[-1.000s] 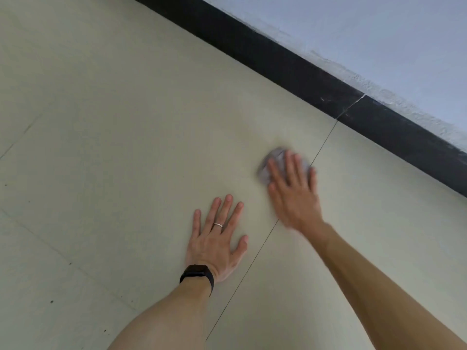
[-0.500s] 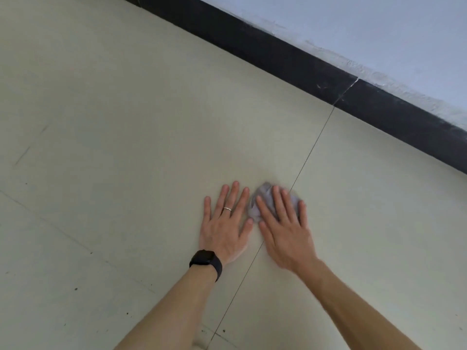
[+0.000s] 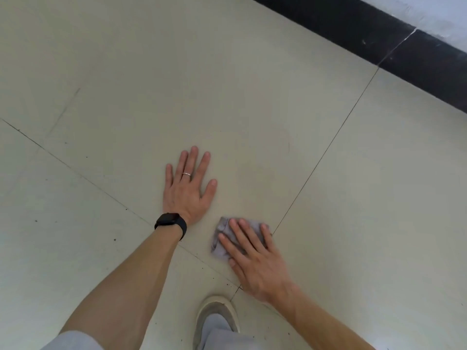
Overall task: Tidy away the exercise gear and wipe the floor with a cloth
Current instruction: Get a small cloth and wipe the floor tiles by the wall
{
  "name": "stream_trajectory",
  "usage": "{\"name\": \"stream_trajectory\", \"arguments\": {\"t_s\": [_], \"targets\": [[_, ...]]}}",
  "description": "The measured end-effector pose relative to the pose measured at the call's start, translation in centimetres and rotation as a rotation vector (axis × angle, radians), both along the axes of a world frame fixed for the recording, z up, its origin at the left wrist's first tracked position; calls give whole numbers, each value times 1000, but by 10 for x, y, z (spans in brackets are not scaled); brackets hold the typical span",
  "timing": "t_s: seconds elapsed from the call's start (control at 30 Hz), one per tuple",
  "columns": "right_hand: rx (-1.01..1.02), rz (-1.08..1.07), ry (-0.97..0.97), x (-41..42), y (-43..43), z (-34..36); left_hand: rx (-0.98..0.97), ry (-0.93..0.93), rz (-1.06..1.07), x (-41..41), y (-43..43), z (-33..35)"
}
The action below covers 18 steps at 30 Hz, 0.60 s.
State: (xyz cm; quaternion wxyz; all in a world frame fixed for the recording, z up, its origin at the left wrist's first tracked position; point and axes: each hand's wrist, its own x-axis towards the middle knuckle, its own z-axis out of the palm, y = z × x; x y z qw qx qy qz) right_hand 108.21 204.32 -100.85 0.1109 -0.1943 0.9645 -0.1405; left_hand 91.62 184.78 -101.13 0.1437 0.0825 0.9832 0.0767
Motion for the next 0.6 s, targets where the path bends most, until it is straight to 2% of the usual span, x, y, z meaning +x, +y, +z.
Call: {"name": "stream_trajectory", "arguments": {"t_s": [0.07, 0.13, 0.17, 0.27, 0.33, 0.4, 0.53, 0.6], "targets": [[-10, 172, 27, -2, 11, -3, 6, 0, -1, -1, -1, -1], [26, 188, 63, -26, 31, -9, 20, 10, 4, -1, 0, -1], [55, 96, 72, -41, 42, -10, 20, 17, 7, 0, 0, -2], [106, -388, 17, -79, 64, -8, 16, 21, 19, -1, 1, -2], [91, -562, -15, -79, 51, -6, 19, 22, 23, -1, 2, -2], [68, -452, -6, -54, 26, -5, 13, 26, 19, -1, 2, -2], [6, 224, 33, 8, 6, -5, 3, 19, 9, -2, 0, -3], [6, 313, 59, -7, 21, -8, 2, 23, 6, -1, -1, -4]]}}
